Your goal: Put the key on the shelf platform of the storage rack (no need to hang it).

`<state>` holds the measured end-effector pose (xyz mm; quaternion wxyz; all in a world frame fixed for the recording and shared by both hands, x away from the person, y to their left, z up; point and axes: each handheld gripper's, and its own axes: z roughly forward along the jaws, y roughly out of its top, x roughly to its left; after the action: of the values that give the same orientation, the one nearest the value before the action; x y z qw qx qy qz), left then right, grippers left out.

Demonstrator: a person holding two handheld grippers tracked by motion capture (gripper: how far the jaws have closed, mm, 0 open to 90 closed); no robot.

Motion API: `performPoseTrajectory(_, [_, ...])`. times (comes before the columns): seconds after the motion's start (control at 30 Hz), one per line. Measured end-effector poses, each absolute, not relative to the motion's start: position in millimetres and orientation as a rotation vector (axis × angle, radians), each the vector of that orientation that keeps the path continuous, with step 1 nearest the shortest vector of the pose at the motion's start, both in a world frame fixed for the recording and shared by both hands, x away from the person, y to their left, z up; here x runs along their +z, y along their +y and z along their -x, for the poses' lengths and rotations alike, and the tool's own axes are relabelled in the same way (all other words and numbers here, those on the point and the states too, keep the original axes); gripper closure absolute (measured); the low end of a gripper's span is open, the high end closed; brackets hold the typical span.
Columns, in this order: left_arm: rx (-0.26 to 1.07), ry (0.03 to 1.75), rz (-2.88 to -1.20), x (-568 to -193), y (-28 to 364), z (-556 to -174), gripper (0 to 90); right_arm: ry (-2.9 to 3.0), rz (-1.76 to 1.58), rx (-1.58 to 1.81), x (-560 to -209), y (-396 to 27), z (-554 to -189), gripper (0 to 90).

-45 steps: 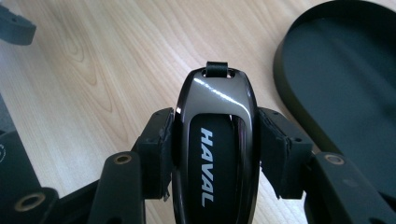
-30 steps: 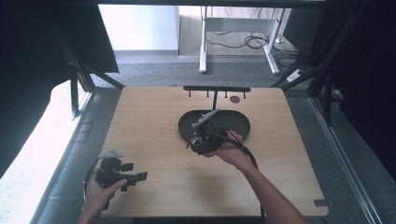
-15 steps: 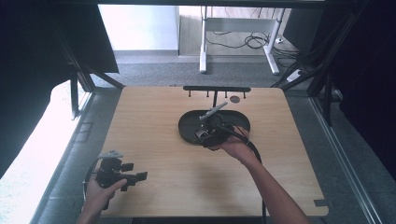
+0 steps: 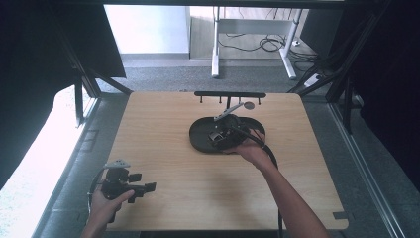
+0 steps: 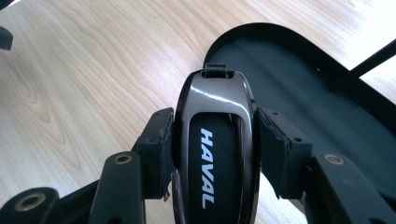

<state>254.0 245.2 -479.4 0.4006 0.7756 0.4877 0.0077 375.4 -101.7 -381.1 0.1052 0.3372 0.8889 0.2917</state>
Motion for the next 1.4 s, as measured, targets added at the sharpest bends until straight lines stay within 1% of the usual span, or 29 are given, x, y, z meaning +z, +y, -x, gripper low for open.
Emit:
performPoseTrajectory(0.33, [0.021, 1.234, -1.960, -479, 246, -254, 19.7, 2.602, -1.025, 0.856, -378, -105, -387, 49.6])
performPoseTrajectory(1.4, [0.028, 1.235, -1.955, -477, 247, -254, 19.7, 2.531, -1.192, 0.792, -390, -126, -431, 49.7])
